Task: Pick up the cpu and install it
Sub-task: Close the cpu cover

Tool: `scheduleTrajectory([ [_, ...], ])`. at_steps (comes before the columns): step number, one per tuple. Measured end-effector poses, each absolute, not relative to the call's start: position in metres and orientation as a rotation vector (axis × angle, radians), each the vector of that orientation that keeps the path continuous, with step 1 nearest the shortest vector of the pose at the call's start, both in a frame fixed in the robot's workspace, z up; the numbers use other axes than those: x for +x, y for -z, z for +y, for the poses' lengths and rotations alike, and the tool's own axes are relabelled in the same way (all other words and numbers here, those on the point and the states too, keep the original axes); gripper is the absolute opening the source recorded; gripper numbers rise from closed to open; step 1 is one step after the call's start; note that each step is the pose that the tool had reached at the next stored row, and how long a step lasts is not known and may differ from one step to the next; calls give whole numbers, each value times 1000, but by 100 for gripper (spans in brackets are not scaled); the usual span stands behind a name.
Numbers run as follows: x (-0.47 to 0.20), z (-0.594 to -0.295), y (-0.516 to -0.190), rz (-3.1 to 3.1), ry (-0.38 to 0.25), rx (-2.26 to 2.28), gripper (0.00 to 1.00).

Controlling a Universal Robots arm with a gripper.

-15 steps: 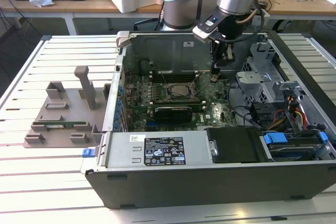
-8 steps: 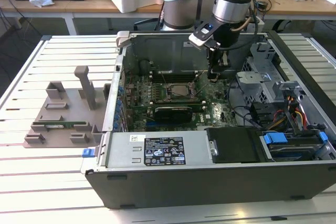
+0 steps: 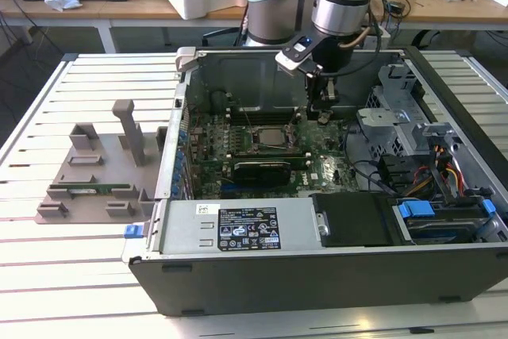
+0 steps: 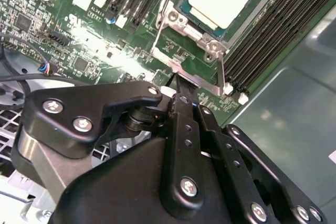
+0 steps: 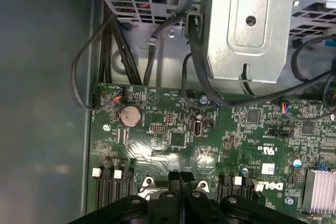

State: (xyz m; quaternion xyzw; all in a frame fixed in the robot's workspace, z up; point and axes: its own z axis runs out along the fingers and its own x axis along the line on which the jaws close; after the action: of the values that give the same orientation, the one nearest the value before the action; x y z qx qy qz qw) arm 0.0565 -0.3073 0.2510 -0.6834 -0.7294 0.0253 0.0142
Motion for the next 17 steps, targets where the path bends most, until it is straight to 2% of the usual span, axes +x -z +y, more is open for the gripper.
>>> scheduleTrajectory([
  [17, 43, -307, -250, -2271, -79, -2128, 11],
])
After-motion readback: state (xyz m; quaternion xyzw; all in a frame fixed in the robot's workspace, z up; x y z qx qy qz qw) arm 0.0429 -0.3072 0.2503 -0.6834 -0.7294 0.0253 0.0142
